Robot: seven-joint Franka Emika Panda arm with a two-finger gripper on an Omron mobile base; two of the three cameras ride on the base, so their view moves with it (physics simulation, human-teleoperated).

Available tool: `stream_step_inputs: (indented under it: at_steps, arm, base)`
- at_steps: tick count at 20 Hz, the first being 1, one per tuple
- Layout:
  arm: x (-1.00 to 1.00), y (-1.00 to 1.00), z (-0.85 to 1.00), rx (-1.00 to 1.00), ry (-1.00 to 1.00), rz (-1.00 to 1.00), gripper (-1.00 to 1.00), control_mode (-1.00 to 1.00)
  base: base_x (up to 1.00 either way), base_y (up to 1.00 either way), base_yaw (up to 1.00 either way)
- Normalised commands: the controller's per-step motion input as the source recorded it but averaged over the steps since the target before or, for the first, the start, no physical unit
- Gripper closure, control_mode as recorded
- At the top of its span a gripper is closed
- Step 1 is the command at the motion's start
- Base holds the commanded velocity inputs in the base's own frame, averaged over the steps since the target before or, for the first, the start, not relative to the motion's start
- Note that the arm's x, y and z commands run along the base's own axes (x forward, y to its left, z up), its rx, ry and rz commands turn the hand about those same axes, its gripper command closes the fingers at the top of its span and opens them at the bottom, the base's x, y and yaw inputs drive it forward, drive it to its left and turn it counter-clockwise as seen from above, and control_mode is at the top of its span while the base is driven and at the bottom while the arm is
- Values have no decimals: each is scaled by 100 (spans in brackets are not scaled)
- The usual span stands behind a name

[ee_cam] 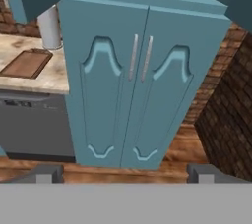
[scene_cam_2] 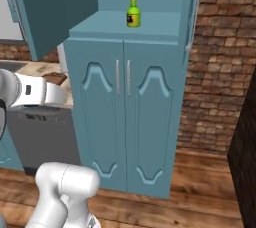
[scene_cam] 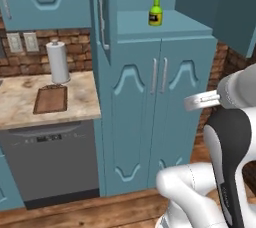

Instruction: Grab the spray bottle from the cabinet, then place it next to the cutting board for sanitizing. Then grab the dish brush from the countertop next to the sink and place it next to the cutting board.

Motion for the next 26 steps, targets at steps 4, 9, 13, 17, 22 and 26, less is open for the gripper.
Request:
stream_step_inputs:
  at_steps: [4,9,13,17,22,26]
  arm:
    - [0,0,0,0,0,0,-100,100]
    - [0,0,0,0,0,0,-100,100]
    - [0,0,0,0,0,0,-100,100]
    - [0,0,0,0,0,0,-100,100]
    - [0,0,0,0,0,0,-100,100]
    - [0,0,0,0,0,0,-100,100]
  base:
    - [46,-42,0]
    - [64,-21,0]
    - [80,-13,-1]
    - [90,-44,0]
    - [87,-22,0]
    - [75,-19,0]
